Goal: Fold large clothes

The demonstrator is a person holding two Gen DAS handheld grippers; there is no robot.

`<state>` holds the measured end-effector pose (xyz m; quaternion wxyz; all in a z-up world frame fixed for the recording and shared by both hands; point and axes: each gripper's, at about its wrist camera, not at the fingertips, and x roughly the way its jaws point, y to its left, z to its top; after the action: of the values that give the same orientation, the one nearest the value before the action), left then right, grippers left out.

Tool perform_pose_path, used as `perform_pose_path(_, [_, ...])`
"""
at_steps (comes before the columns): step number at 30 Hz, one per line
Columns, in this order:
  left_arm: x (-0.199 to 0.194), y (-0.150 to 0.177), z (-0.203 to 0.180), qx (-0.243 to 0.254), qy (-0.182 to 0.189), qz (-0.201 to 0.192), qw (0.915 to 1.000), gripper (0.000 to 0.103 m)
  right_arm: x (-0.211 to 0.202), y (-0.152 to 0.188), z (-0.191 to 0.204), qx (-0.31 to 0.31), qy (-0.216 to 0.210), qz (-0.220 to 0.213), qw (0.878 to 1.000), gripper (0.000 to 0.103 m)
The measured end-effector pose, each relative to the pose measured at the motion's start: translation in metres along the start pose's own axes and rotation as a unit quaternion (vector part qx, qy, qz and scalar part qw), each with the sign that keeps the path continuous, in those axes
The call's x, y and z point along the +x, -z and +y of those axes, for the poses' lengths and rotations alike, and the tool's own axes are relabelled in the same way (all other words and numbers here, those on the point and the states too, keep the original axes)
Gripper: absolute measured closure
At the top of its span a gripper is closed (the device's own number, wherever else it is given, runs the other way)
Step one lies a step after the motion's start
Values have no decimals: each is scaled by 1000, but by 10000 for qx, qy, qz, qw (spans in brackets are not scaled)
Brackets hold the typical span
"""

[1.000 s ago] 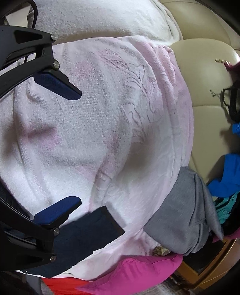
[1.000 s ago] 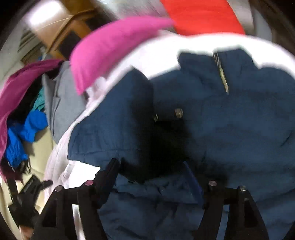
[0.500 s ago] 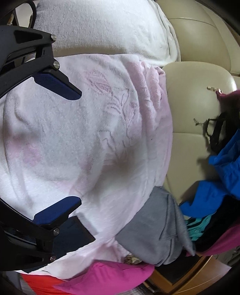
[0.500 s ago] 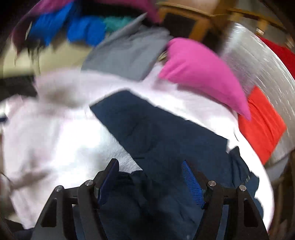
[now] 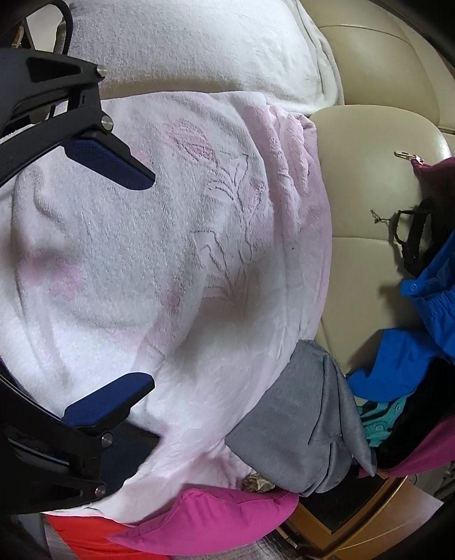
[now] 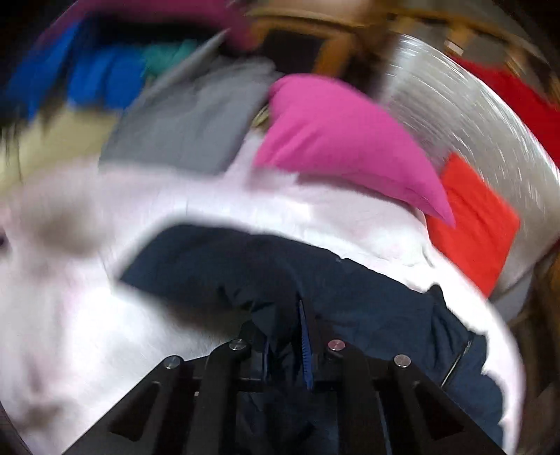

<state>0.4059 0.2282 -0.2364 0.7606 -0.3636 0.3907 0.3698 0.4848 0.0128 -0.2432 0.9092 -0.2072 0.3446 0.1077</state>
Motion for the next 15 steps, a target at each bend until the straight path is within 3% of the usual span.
perform_pose_path(2, [-3,4,-5,100,3,-33,9999,0,-25,-2,-39,811,-282,-272,9959,88])
perform_pose_path(4, [-5,8,-10,206,6,-52,9998,0,-47,4,-82,1642,-510,-502,9838,88])
perform_pose_path(6, [-7,13,-17,331,8,-60,9994,0,-68,27,-137,2716,-788,-707,9566,88])
perform_pose_path(7, [-7,16,-21,395,18,-55,9992,0,-72,40,-158,3155,-940,-774,9411,88])
perform_pose_path(8, [-9,20,-26,475,38,-51,9989,0,-77,66,-187,3770,-1192,-818,9149,88])
perform_pose_path(11, [-13,35,-43,780,85,-80,9969,0,-66,137,-235,4931,-1498,-608,8548,88])
perform_pose_path(13, [-15,47,-58,1107,133,-70,9937,0,-56,178,-249,5430,-1599,-423,8233,88])
perform_pose_path(15, [-16,63,-77,1544,133,-68,9879,0,-39,226,-259,6111,-1821,-96,7703,87])
